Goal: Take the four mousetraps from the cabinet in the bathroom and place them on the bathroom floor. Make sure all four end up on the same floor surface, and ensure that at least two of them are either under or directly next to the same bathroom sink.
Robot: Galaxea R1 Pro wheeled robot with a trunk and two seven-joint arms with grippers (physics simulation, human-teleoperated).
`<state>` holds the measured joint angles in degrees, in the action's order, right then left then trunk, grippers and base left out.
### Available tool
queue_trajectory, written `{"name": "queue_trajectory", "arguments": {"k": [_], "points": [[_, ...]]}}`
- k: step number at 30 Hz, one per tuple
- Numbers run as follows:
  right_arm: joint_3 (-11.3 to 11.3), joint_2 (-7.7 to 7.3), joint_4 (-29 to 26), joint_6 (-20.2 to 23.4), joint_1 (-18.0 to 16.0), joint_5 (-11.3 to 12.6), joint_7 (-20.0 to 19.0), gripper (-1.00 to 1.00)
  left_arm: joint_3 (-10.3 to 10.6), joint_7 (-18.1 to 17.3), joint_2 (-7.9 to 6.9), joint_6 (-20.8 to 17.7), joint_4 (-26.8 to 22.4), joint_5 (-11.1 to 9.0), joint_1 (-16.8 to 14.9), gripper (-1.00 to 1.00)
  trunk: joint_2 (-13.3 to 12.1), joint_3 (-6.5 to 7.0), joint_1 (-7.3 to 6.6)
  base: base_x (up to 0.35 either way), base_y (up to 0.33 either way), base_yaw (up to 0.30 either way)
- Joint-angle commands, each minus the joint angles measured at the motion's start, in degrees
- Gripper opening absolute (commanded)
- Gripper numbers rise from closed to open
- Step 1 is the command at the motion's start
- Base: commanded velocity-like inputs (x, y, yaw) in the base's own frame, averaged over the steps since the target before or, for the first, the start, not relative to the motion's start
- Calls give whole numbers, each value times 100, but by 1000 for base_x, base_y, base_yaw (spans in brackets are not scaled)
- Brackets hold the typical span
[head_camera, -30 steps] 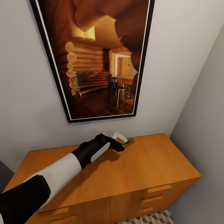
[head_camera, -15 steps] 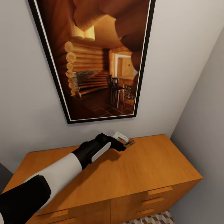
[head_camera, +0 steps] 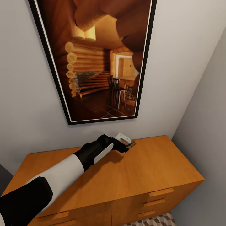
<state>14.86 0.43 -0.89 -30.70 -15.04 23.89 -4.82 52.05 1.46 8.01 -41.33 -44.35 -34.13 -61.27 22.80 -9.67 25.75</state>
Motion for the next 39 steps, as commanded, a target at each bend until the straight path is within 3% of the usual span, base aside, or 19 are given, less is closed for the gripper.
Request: {"name": "queue_trajectory", "arguments": {"k": [1, 39], "points": [[17, 0, 10, -24, -7, 63, -45, -100, 10, 17, -3, -16, -3, -24, -8, 100, 12, -12, 3, 0, 0, 0], [17, 0, 10, -24, -8, 63, -45, -100, 25, 21, -10, -15, -3, -24, -8, 100, 12, -73, 3, 1, -2, 0]]}}
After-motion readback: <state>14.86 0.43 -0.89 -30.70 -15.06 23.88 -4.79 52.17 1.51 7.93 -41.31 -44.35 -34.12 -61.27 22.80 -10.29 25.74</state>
